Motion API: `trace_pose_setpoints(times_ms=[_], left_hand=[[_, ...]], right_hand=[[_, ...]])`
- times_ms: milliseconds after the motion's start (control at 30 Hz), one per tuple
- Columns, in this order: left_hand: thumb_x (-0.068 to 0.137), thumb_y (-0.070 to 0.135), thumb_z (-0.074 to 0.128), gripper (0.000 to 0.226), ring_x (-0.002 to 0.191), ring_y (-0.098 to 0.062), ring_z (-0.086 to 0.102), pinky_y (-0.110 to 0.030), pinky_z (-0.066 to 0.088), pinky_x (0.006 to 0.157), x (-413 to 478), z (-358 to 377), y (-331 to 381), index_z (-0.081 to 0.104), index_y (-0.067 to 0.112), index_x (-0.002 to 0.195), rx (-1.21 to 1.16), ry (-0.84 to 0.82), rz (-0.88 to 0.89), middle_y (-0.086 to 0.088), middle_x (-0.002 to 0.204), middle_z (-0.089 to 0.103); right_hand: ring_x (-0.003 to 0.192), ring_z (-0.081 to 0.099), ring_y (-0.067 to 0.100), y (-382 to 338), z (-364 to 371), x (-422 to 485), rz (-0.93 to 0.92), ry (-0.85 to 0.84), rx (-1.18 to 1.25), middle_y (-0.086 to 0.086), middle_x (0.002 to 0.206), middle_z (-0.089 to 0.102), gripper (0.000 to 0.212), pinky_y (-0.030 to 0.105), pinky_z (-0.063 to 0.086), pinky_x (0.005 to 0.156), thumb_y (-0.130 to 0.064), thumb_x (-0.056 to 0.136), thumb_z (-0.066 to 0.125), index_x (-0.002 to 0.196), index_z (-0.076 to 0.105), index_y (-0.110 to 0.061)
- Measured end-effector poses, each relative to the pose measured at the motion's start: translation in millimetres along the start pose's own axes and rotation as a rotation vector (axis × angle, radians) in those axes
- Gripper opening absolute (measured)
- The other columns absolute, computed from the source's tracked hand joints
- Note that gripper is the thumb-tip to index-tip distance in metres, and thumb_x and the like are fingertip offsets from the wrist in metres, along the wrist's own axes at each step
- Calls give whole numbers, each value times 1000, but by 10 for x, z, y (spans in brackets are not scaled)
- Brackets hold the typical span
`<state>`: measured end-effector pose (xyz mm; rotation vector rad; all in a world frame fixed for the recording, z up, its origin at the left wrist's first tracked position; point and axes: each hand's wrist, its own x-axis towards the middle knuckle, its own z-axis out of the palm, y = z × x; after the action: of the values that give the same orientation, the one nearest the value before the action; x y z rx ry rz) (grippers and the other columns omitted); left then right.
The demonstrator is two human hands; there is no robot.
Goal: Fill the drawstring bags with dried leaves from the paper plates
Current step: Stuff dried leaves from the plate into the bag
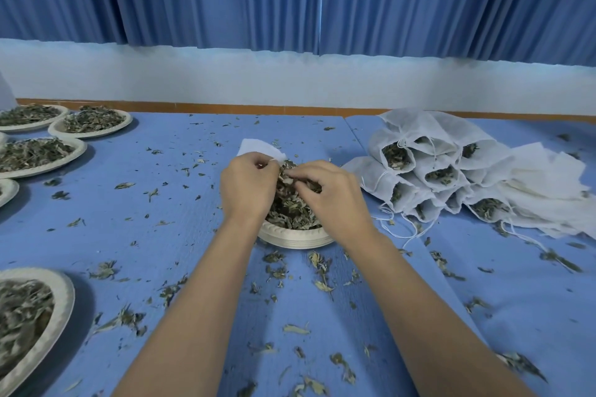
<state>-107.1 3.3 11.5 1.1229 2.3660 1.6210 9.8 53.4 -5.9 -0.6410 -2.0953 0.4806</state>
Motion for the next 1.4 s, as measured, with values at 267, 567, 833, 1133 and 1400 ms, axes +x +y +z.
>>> trace_pose_setpoints(times_ms=[267, 567, 833, 1133, 1400], left_hand=[[92, 29, 60, 19, 89, -9, 61, -19, 39, 71, -116, -32, -31, 75, 22, 101, -27, -114, 123, 5, 98, 72], [89, 18, 59, 33, 97, -7, 53, -20, 40, 83, -183, -29, 63, 64, 27, 120, -39, -324, 186, 11, 111, 46], [79, 16, 76, 39, 95, -11, 55, -17, 39, 81, -131, -64, -51, 67, 27, 115, -26, -291, 192, 10, 109, 52], [82, 2, 63, 32, 46, 1, 47, -11, 31, 43, -135, -21, -50, 60, 32, 71, -149, -105, 128, 15, 58, 53], [85, 1, 58, 29, 41, -5, 38, -17, 30, 44, -117, 8, 18, 59, 29, 74, -290, -74, 86, 14, 52, 52]], right_hand=[[97, 66, 22, 1, 25, -10, 15, -50, -169, 6, 103, 73, 22, 38, 49, 87, -5, 88, 60, 105, 74, -9], [85, 64, 15, -35, 15, 39, 260, 83, -23, -2, 94, 73, 22, 22, 45, 74, -4, 86, 59, 100, 72, -16], [92, 59, 4, 25, -127, 70, 409, -166, 335, -13, 100, 64, 27, 25, 48, 81, -15, 86, 66, 100, 49, -31], [83, 61, 24, 17, -153, 80, 441, -125, 474, 3, 114, 60, 37, 31, 53, 73, -2, 89, 57, 115, 46, -27], [90, 66, 9, 19, -119, 86, 436, -126, 558, -9, 87, 69, 25, 21, 52, 80, -4, 85, 66, 86, 67, -29]])
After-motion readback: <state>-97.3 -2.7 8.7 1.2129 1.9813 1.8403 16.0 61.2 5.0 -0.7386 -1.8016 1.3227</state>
